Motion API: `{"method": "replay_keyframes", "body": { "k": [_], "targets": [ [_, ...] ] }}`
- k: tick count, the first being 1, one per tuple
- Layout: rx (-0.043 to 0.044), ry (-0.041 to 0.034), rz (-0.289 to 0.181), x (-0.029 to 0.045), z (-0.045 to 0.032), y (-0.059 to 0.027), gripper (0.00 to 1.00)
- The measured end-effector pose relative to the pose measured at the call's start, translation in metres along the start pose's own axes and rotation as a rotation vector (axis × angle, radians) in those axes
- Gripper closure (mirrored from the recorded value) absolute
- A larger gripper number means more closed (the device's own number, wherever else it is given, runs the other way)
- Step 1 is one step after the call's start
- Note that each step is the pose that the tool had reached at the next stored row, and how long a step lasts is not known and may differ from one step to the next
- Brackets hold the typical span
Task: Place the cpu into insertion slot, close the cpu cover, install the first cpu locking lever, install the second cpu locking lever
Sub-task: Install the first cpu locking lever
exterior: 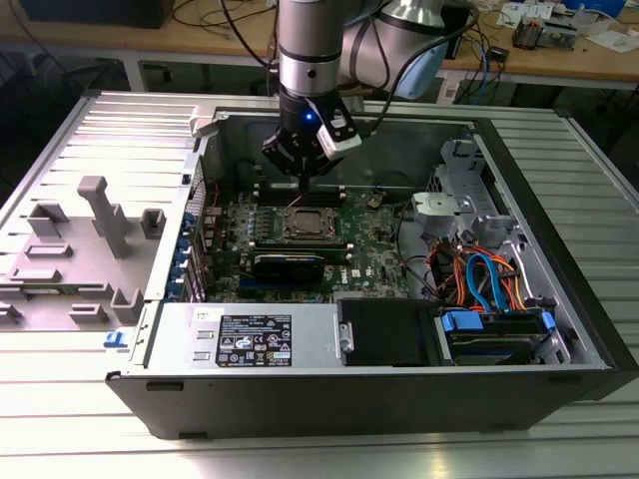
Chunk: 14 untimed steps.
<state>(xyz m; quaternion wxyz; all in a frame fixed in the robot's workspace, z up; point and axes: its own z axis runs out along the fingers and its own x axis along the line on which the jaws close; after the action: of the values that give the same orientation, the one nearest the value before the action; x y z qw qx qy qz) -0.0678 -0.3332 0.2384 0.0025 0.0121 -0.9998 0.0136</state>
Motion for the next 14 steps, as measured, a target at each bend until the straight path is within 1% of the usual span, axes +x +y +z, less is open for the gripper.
{"method": "replay_keyframes", "body": {
  "k": [3,14],
  "targets": [
    [0.0006,-0.0001,0.0,-0.0003,0.0001,0.0001,0.89],
    [0.001,0.0,0.0,0.0137,0.0001,0.0011,0.89]
  ]
}}
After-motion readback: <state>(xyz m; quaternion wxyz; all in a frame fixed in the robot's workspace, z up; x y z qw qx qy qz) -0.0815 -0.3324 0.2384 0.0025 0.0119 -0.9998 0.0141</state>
